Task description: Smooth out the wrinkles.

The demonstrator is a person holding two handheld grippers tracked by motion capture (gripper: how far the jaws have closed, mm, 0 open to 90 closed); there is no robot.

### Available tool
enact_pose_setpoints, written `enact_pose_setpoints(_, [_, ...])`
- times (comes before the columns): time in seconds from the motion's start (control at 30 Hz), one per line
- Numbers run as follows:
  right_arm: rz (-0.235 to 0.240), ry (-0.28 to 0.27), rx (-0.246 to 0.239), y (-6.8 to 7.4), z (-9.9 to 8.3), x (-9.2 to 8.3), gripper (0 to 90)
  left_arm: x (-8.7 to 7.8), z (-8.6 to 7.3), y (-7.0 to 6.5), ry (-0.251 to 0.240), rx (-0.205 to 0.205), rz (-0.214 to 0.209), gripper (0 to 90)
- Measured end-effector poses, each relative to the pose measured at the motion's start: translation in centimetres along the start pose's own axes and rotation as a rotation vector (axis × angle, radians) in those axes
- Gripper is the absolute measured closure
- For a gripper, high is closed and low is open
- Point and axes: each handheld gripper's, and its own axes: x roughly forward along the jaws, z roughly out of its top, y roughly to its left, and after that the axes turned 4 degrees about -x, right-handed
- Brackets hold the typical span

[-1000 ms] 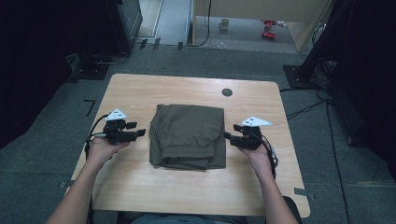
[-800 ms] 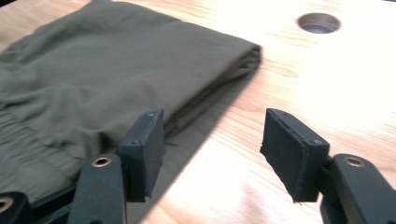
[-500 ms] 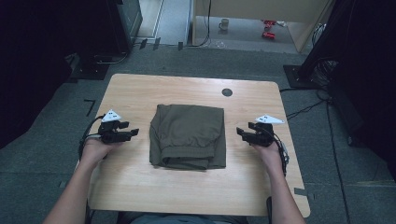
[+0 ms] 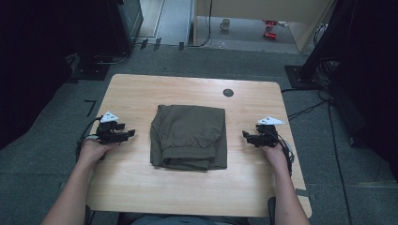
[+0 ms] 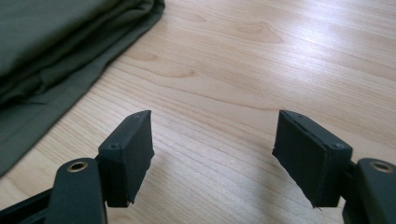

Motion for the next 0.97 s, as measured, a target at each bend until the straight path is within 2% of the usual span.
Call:
enact_pose_setpoints(0.1, [-0.010,0.027,-0.009,-0.2,-0.3,0.3,26.1,0.1,-0.2,0.2,-0.014,0.022,0.013,38.3])
enact_pose_setpoints(0.27, [-0.006,0.018,0.005,-0.6,-0.4,0.3,24.5,0.3,-0.4,0.1,-0.031,0.058,0.024,36.0])
enact_pose_setpoints(0.37, [-0.020,0.031,-0.007,-0.2,-0.3,0.4,18.6,0.3,-0.3,0.1,-0.031,0.052,0.026,34.6])
enact_pose_setpoints(0.47, [-0.021,0.035,-0.004,-0.1,-0.3,0.5,17.5,0.4,-0.3,0.1,-0.032,0.044,0.027,33.5])
enact_pose_setpoints(0.6, [-0.031,0.040,0.004,0.1,-0.3,0.5,14.5,0.5,-0.3,-0.1,-0.027,0.054,0.037,30.5])
enact_pose_setpoints(0.8, [-0.062,0.047,0.030,0.4,-0.3,0.6,10.8,0.6,-0.3,-0.3,-0.023,0.058,0.044,28.7])
enact_pose_setpoints(0.9, [-0.100,0.063,0.064,0.5,-0.3,0.6,3.9,0.6,-0.3,-0.3,-0.023,0.056,0.046,28.7])
enact_pose_setpoints(0.93, [-0.137,0.082,0.099,0.5,-0.4,0.6,0.0,0.6,-0.3,-0.3,-0.023,0.055,0.047,28.7])
enact_pose_setpoints(0.97, [-0.146,0.082,0.107,0.5,-0.4,0.6,0.0,0.6,-0.3,-0.4,-0.023,0.057,0.049,28.7])
